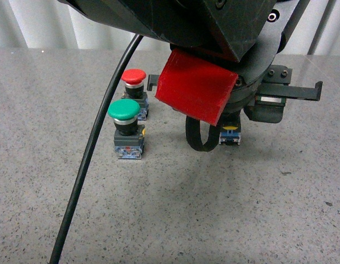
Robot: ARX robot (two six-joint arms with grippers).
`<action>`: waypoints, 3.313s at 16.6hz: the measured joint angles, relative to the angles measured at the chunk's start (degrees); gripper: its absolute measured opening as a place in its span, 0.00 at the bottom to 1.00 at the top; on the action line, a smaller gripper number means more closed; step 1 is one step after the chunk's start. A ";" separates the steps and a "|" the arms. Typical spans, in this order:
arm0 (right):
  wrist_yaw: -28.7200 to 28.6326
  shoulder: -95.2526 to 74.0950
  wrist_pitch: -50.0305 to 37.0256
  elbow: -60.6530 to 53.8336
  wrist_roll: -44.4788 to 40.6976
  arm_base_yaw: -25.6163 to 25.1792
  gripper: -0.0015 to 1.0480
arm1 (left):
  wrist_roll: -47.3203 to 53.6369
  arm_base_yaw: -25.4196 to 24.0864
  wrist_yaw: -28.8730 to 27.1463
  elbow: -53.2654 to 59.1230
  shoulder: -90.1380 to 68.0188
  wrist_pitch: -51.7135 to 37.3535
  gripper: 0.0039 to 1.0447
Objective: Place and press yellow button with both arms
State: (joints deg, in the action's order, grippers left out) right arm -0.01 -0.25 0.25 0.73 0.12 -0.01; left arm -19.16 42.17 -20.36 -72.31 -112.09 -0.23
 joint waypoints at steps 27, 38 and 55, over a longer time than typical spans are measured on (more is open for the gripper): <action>0.00 0.00 0.00 0.00 0.00 0.00 0.94 | 19.34 -35.41 13.29 56.54 66.97 -29.42 0.01; 0.00 0.00 0.00 0.00 0.00 0.00 0.94 | 19.30 -42.01 20.35 68.43 84.15 -23.45 0.01; 0.00 0.00 0.00 0.00 0.00 0.00 0.94 | 19.32 -42.01 20.48 71.49 107.75 -0.96 0.01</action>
State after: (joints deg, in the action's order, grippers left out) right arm -0.01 -0.25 0.25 0.73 0.12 -0.01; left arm 0.16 0.16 0.12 -0.82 -4.34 -1.19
